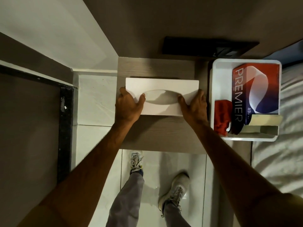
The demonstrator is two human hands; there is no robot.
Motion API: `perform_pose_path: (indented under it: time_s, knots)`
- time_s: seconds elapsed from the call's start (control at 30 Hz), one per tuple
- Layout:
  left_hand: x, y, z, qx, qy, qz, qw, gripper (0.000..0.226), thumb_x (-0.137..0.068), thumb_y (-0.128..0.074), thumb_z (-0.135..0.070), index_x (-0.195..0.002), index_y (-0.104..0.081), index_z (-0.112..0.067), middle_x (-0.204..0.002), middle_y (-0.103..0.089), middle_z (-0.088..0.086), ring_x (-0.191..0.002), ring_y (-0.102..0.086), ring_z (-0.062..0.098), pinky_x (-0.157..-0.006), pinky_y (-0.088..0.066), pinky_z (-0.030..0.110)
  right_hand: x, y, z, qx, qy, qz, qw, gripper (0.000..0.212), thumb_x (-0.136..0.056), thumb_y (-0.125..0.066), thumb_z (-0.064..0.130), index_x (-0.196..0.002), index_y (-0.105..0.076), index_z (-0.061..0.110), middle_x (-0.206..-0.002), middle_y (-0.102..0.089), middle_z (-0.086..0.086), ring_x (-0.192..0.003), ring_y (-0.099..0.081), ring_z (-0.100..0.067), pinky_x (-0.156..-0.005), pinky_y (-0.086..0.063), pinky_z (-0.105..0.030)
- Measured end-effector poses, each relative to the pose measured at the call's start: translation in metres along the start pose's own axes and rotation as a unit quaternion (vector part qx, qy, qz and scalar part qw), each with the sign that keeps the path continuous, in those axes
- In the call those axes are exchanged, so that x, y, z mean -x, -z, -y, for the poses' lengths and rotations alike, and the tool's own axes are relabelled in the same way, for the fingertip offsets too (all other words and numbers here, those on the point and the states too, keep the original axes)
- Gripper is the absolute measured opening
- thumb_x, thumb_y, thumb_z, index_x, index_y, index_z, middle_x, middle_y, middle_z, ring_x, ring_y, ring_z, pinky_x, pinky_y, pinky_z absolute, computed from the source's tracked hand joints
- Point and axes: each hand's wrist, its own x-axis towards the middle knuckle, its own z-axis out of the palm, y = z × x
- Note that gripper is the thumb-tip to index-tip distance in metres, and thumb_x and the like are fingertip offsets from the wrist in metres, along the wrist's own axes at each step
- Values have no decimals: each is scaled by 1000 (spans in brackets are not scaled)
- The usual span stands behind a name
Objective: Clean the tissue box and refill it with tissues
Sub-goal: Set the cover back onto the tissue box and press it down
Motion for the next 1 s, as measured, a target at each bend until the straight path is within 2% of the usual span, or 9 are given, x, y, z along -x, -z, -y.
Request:
perform_pose_path:
  time_s: [0.1,0.23,0.43,0.57,0.77,1.0]
  knots:
    - [-4,1,0,3,9,9,1000,74,-91,-68,-50,-141,-41,-2,-139,-54,19,-126,-55,36,-96,-53,39,-6,2,5,1,-21,7,1000,71,-91,-69,45,-141,-37,7,-143,-45,-18,-131,-44,-37,-107,-44,-52]
    - [-5,0,-3,-5,10,13,1000,74,-93,-65,-52,-142,-41,-2,-140,-53,19,-129,-54,36,-98,-52,41,-7,2,9,12,-31,3,999,70,-90,-70,43,-138,-40,2,-141,-47,-22,-130,-46,-40,-107,-41,-45]
    - [-6,3,-2,-24,4,26,999,75,-93,-64,-53,-143,-38,-3,-141,-52,20,-127,-55,37,-98,-53,42,-7,-1,11,26,-53,9,998,77,-91,-69,43,-144,-35,-1,-145,-41,-24,-133,-42,-42,-111,-38,-47]
    - [-7,4,-4,-29,9,31,999,76,-93,-66,-51,-143,-38,-3,-142,-51,21,-128,-54,38,-99,-53,43,-10,2,10,4,-81,19,996,86,-87,-73,47,-148,-31,4,-147,-38,-23,-135,-38,-43,-114,-36,-51]
    - [-5,6,-11,-36,-7,46,998,75,-93,-66,-50,-143,-36,-2,-140,-54,21,-126,-56,40,-98,-54,46,-13,9,10,-36,-120,28,992,89,-84,-78,35,-148,-27,1,-148,-43,-21,-139,-39,-39,-113,-40,-47]
    - [-6,9,-11,-26,1,68,997,75,-94,-67,-47,-144,-35,-2,-140,-53,21,-127,-56,39,-100,-54,46,-8,8,7,-50,-125,19,991,91,-80,-81,37,-149,-32,5,-145,-47,-19,-135,-44,-38,-110,-44,-51]
